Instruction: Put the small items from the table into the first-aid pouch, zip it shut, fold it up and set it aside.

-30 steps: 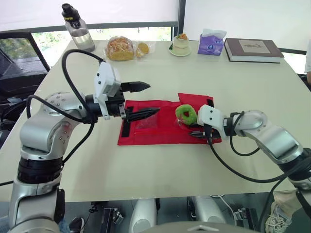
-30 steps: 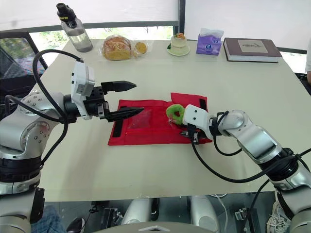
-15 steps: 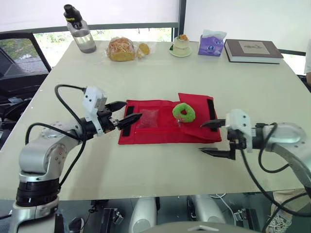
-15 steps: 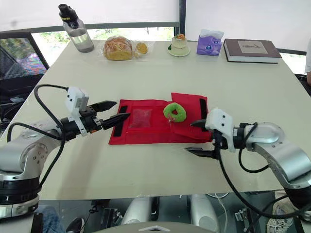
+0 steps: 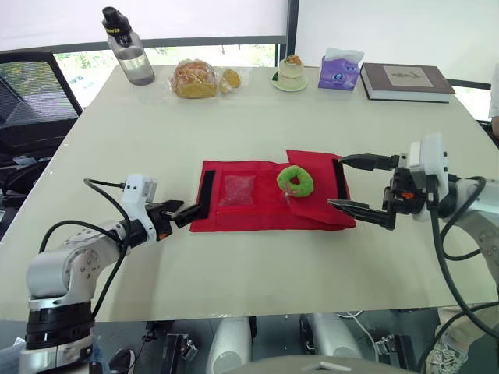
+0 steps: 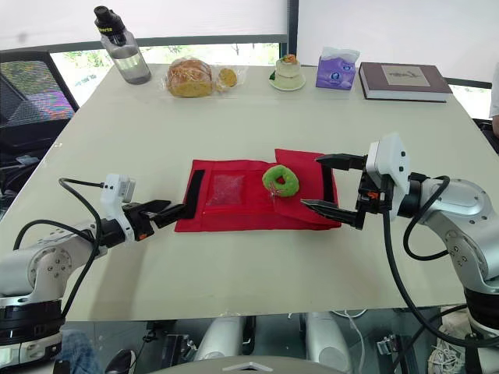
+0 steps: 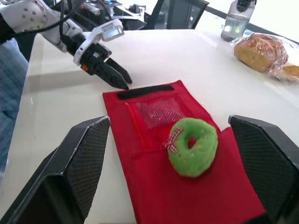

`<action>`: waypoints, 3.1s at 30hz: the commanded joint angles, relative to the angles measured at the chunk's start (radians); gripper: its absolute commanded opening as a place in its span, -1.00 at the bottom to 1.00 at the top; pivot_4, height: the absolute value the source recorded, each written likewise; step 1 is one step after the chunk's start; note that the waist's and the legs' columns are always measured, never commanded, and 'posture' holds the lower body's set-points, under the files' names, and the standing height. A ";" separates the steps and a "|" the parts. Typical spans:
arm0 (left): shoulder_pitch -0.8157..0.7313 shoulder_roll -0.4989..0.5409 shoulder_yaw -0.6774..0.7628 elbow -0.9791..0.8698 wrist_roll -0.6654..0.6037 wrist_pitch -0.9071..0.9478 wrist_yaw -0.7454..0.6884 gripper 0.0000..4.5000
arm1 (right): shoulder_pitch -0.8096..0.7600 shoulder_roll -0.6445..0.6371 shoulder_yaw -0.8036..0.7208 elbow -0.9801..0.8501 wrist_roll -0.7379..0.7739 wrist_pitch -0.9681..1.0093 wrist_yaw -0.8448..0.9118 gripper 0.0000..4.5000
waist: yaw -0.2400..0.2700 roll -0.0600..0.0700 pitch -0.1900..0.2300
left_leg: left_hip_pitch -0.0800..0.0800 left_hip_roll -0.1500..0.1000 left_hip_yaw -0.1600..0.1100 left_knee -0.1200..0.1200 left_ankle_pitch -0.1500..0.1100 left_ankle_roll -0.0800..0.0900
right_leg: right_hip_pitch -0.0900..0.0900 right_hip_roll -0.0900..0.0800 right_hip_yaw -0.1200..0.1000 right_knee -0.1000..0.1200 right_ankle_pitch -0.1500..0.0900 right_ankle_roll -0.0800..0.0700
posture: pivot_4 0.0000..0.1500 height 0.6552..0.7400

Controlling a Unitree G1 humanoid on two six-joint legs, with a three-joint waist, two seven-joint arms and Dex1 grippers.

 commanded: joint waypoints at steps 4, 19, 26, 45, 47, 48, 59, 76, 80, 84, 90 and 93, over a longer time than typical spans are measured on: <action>-0.097 -0.087 0.075 0.050 -0.169 0.207 0.067 1.00 | -0.066 0.000 0.023 -0.043 0.047 0.034 -0.016 0.93 | 0.006 0.000 0.000 | 0.000 -0.001 0.000 0.000 0.000 0.000 | 0.001 0.000 0.000 0.000 0.000 0.000 | 1.00 1.00; -0.142 -0.074 0.128 0.117 -0.251 0.286 0.049 -0.46 | -0.150 0.060 0.073 -0.059 0.080 0.073 -0.090 1.00 | 0.015 0.000 0.000 | 0.001 -0.002 -0.001 0.000 0.000 0.000 | 0.001 0.000 -0.001 0.000 0.000 0.000 | 1.00 1.00; -0.131 0.041 0.097 0.172 -0.202 0.239 -0.051 -0.98 | -0.165 0.064 0.106 -0.032 0.040 0.057 -0.081 1.00 | 0.014 0.000 0.000 | 0.001 -0.001 -0.001 0.000 0.000 0.000 | 0.000 -0.001 0.000 0.000 -0.002 -0.004 | 1.00 1.00; -0.275 0.230 -0.024 0.261 -0.146 0.064 -0.401 -1.00 | -0.269 0.170 0.342 0.343 -0.292 -0.180 0.026 -0.63 | 0.013 -0.002 0.001 | -0.001 -0.001 0.001 -0.001 0.000 0.000 | -0.005 -0.002 0.000 0.000 -0.002 -0.004 | 1.00 1.00; -0.318 0.232 -0.053 0.272 -0.143 0.051 -0.440 -1.00 | -0.304 0.226 0.372 0.451 -0.339 -0.230 0.026 -0.95 | 0.013 -0.002 0.001 | -0.002 -0.001 0.002 -0.001 0.000 0.000 | -0.005 -0.001 0.000 0.000 0.000 -0.001 | 1.00 1.00; -0.334 0.233 -0.065 0.278 -0.141 0.047 -0.456 -1.00 | -0.318 0.248 0.380 0.493 -0.357 -0.248 0.027 -0.98 | 0.013 -0.002 0.001 | -0.003 -0.001 0.002 -0.001 0.000 0.000 | -0.005 -0.001 -0.001 0.000 0.000 -0.001 | 1.00 1.00; -0.525 0.193 -0.232 0.321 -0.094 0.003 -0.618 -1.00 | -0.428 0.331 0.520 0.854 -0.639 -0.380 0.019 -0.98 | 0.013 -0.001 0.001 | -0.010 -0.001 -0.001 0.001 0.000 0.000 | -0.008 0.000 -0.007 0.000 0.000 -0.001 | 1.00 1.00; -0.708 -0.030 -0.405 0.344 -0.028 -0.072 -0.738 -1.00 | -0.391 0.491 0.407 0.880 -0.640 -0.522 -0.053 -0.98 | -0.010 -0.001 0.001 | -0.011 -0.001 -0.005 0.004 0.000 -0.001 | -0.007 0.001 -0.009 0.002 0.001 0.000 | 1.00 1.00; -0.707 -0.038 -0.411 0.360 -0.013 -0.086 -0.752 -1.00 | -0.339 0.507 0.292 0.737 -0.501 -0.477 -0.045 -0.98 | -0.009 -0.001 0.002 | -0.012 -0.001 -0.006 0.004 0.001 -0.001 | -0.007 0.001 -0.010 0.002 0.001 0.000 | 1.00 1.00; -0.713 -0.054 -0.409 0.378 -0.002 -0.098 -0.756 -1.00 | -0.251 0.426 0.187 0.517 -0.333 -0.322 0.006 -0.98 | 0.000 0.001 0.003 | -0.013 -0.002 -0.007 0.005 0.001 -0.001 | -0.007 0.000 -0.011 0.002 0.001 0.000 | 1.00 1.00; -0.666 -0.096 -0.426 0.334 -0.011 -0.068 -0.736 -1.00 | -0.116 0.293 0.009 0.444 -0.172 -0.215 0.039 -0.98 | 0.005 0.002 0.003 | -0.014 -0.004 -0.008 0.004 0.000 -0.001 | -0.007 0.000 -0.011 0.001 0.001 0.000 | 1.00 1.00; -0.662 -0.130 -0.443 0.350 0.000 -0.066 -0.736 -1.00 | -0.042 0.213 -0.063 0.457 -0.142 -0.215 0.069 -0.88 | 0.009 0.003 0.004 | -0.014 -0.004 -0.008 0.005 0.000 -0.001 | -0.007 0.000 -0.011 0.001 0.001 0.000 | 1.00 1.00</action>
